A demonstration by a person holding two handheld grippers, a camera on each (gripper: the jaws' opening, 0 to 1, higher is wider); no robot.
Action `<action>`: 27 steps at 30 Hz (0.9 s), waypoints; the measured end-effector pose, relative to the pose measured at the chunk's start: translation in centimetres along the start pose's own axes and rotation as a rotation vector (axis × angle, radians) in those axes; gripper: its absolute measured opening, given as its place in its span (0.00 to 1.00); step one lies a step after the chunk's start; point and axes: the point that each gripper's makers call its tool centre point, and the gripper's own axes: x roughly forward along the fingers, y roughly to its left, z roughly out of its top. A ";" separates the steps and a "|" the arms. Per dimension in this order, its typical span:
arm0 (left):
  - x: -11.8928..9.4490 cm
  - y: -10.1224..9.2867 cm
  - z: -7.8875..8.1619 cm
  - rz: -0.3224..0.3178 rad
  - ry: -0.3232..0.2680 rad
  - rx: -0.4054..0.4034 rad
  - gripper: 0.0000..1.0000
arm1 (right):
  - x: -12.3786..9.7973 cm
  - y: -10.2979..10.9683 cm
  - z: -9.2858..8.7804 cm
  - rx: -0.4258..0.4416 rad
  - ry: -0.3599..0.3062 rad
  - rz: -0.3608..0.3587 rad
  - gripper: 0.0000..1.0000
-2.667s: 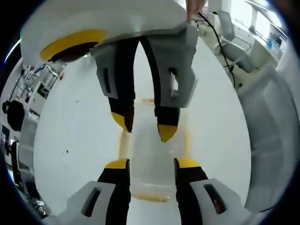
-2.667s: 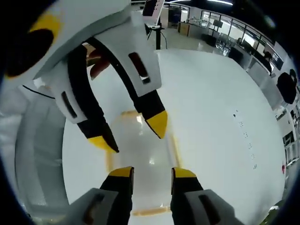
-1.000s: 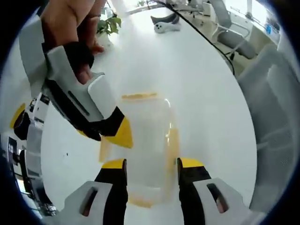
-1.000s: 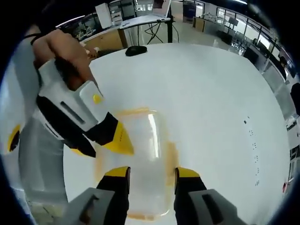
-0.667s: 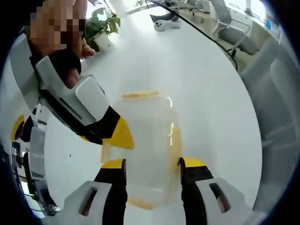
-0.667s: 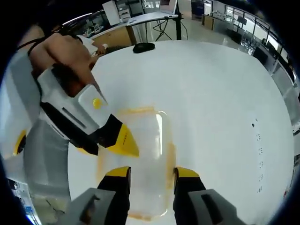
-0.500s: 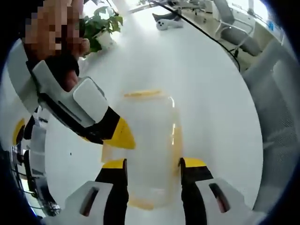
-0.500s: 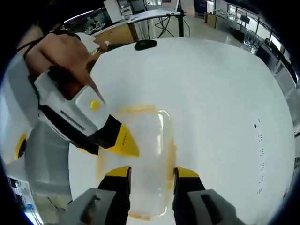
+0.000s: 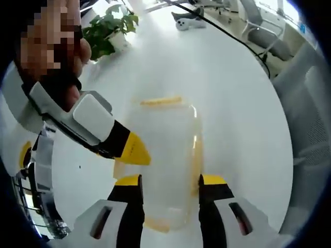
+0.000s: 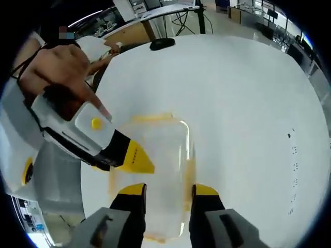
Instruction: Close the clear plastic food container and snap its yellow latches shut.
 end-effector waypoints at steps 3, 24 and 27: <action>0.0 -0.1 0.0 0.006 -0.002 0.005 0.38 | 0.0 0.0 0.0 -0.002 -0.006 -0.001 0.30; -1.6 -2.0 0.2 -0.096 -0.060 0.033 0.43 | -0.9 0.7 -1.9 0.075 0.012 -0.071 0.41; -1.9 -2.0 0.0 -0.101 -0.062 0.033 0.45 | -1.5 0.6 -2.1 0.085 -0.006 -0.093 0.44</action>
